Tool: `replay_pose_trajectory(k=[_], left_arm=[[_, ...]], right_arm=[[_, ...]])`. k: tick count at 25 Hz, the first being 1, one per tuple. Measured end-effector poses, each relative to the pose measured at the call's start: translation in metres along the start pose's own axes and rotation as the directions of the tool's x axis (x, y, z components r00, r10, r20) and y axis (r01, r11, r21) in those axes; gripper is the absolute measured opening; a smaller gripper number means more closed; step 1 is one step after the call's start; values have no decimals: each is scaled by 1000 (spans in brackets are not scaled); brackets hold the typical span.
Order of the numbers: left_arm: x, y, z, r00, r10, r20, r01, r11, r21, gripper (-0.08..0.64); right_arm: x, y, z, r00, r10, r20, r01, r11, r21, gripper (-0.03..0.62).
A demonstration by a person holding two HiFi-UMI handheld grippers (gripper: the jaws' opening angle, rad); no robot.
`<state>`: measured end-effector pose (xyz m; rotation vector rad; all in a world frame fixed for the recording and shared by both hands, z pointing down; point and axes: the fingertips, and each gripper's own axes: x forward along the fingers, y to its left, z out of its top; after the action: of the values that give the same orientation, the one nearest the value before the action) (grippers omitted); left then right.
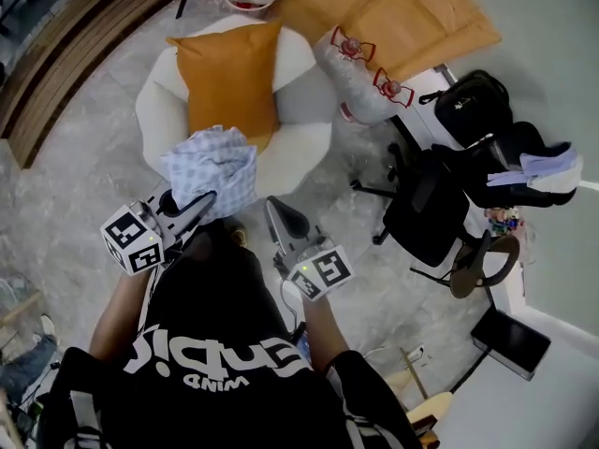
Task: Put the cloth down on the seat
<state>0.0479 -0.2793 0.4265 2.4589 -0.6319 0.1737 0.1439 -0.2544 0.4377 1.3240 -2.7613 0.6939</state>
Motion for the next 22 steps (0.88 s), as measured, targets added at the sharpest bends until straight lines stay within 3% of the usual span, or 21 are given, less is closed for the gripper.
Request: replay_pose_trajectory(k=[9,22], left_arm=[[27,49,-24,999,8,-51,-10,999,-35,86],[64,114,-92,994,-3,-107,-7,995,-95,86]], right_arm=[[29,-39,-25,999,-14,-36,15,999,47,20],[59,-83,-91,996,-49,-80,57,993,103,20]])
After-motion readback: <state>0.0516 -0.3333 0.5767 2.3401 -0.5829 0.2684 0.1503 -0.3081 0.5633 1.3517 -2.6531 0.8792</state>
